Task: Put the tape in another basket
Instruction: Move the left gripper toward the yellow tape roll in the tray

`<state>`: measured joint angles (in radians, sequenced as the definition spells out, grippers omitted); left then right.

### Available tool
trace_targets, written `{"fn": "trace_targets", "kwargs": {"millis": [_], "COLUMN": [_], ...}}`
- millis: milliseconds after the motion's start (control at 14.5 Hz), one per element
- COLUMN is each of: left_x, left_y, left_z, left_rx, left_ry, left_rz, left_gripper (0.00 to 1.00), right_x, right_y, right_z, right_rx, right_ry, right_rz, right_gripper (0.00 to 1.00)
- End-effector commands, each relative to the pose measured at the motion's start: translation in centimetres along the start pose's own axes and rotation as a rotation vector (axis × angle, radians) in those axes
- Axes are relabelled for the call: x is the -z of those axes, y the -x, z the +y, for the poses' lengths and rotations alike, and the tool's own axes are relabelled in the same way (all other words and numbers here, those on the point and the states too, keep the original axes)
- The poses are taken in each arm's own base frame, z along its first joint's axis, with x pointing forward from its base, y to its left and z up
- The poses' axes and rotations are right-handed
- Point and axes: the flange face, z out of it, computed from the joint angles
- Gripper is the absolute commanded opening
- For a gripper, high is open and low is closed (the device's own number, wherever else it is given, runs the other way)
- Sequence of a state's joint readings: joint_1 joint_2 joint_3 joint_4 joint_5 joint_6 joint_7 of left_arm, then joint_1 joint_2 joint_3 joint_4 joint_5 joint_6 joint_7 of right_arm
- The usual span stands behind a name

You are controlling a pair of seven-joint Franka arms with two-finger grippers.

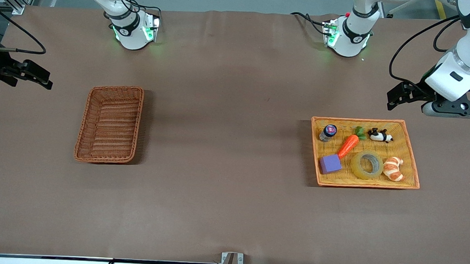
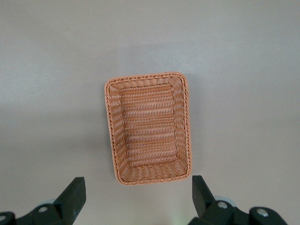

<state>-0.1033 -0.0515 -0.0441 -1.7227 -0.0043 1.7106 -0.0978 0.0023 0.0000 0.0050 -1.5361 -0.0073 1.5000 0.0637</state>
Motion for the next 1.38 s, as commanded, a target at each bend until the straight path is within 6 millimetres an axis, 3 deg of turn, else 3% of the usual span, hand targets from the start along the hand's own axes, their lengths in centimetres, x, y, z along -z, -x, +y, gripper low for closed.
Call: {"fn": "trace_targets", "kwargs": {"millis": [0,552,690,828,966,1103,1172,1310], "left_x": [0.8,0.6,-2.4,-3.4,-6.0,-10.1,-12.8,-16.1], "left_y": [0.2,-1.1,-2.7,-3.6,-4.5,-5.6,-6.5,-7.7], "left_z": [0.0,-0.2,-0.1,-2.2,-4.0,-7.6,-8.0,-9.6], "left_rx": [-0.016,-0.050,-0.030,0.009,0.027,0.066,0.063,0.087], "left_ry": [0.020,0.018,0.002,-0.005,-0.014,-0.021,-0.027,-0.039], "left_rz": [-0.004,0.001,-0.047,-0.059,-0.104,-0.165,-0.187,-0.174], "left_gripper": [0.98,0.99,1.00,0.96,0.90,0.90,0.90,0.90], "right_x": [0.0,0.0,0.0,0.0,0.0,0.0,0.0,0.0], "right_y": [0.3,0.3,0.3,0.3,0.3,0.3,0.3,0.3], "right_z": [0.1,0.2,0.2,0.2,0.2,0.2,0.2,0.2], "right_rx": [0.010,0.008,0.008,0.008,0.007,0.007,0.007,0.007], "right_ry": [0.010,0.010,0.010,0.010,0.010,0.010,0.008,0.008], "right_rz": [-0.002,-0.005,-0.005,-0.005,-0.005,-0.005,-0.005,-0.005], "right_gripper": [1.00,1.00,1.00,1.00,1.00,1.00,1.00,1.00]}}
